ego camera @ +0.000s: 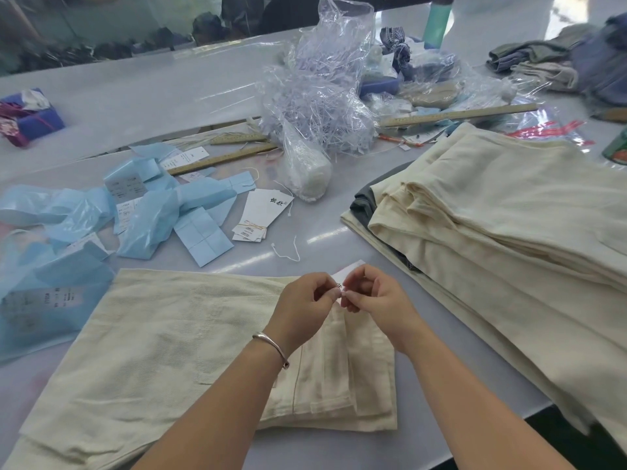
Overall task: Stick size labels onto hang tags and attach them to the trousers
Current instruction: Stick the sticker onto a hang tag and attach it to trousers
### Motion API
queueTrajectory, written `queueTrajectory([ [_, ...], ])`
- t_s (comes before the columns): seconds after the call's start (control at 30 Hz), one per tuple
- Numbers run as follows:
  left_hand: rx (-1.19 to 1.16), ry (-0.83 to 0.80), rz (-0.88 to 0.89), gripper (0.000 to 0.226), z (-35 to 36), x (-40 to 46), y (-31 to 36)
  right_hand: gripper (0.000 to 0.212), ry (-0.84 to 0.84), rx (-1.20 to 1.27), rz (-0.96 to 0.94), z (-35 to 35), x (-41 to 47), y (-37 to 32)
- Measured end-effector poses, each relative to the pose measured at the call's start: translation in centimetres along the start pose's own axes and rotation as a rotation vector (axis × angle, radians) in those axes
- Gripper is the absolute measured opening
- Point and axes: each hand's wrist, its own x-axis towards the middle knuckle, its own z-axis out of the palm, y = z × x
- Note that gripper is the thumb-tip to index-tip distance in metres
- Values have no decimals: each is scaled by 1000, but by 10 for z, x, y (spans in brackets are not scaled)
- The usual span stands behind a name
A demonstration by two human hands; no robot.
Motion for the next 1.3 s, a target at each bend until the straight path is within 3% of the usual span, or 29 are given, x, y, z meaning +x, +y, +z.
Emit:
queueTrajectory([
  [0.4,179,-6,99,13,-8,3,8,13,-17,69,3,-1,3,-7],
  [0.73,436,-25,203,11,-4,3,14,12,15,-340,-85,-4,5,-10],
  [1.0,206,32,71,15,-1,2,19,10,0,6,19,-9,1,-11],
  [1.3,305,40,135,13,-9,13,29,9,77,35,-24,0,3,-9],
])
